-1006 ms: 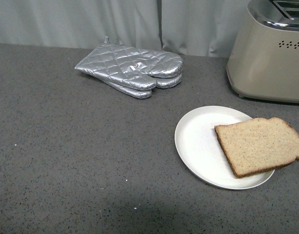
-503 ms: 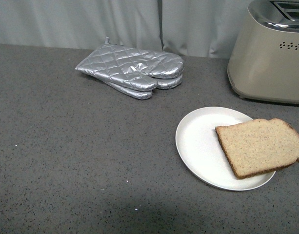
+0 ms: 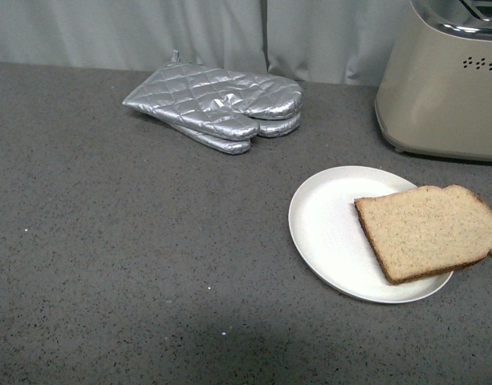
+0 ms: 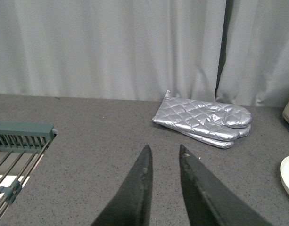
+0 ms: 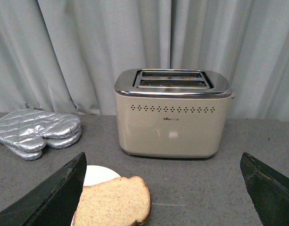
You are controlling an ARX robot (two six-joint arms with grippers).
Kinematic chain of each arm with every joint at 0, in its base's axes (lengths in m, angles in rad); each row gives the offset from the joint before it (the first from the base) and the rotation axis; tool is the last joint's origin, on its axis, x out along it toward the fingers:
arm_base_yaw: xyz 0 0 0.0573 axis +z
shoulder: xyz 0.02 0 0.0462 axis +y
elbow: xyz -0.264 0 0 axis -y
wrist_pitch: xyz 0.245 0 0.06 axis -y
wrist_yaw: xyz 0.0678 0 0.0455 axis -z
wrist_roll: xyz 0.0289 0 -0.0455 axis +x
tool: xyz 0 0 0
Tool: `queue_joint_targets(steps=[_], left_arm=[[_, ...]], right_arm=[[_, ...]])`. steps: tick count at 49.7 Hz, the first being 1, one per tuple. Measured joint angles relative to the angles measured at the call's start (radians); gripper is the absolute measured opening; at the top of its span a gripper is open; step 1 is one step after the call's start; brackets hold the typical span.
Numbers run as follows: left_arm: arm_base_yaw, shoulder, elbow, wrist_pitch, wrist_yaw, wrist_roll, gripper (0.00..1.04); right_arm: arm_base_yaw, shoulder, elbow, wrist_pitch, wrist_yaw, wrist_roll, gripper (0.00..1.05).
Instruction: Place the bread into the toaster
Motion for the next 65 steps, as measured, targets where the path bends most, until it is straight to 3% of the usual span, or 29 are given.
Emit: queue_joint_targets(steps=[17, 23, 33, 37, 42, 46, 51, 65], left_arm=[[0.000, 0.000, 0.000, 0.000, 0.000, 0.000, 0.72], [0.000, 0.000, 0.000, 0.000, 0.000, 0.000, 0.99], [0.000, 0.000, 0.000, 0.000, 0.000, 0.000, 0.98], [0.000, 0.000, 0.000, 0.000, 0.000, 0.001, 0.98], [0.000, 0.000, 0.000, 0.000, 0.000, 0.001, 0.98], [0.000, 0.000, 0.000, 0.000, 0.000, 0.001, 0.98], [0.000, 0.000, 0.000, 0.000, 0.000, 0.001, 0.98], [0.000, 0.000, 0.000, 0.000, 0.000, 0.001, 0.98]], right_arm=[[0.000, 0.000, 0.000, 0.000, 0.000, 0.000, 0.95], [0.000, 0.000, 0.000, 0.000, 0.000, 0.000, 0.95], [0.001, 0.005, 0.003, -0.009, 0.004, 0.014, 0.95], [0.031, 0.131, 0.064, -0.161, 0.030, 0.193, 0.95], [0.045, 0.369, 0.072, -0.010, 0.049, 0.382, 0.95], [0.017, 0.567, 0.109, 0.088, 0.052, 0.452, 0.95], [-0.028, 0.739, 0.131, 0.100, 0.063, 0.484, 0.95], [-0.134, 0.816, 0.100, 0.061, 0.065, 0.509, 0.95]])
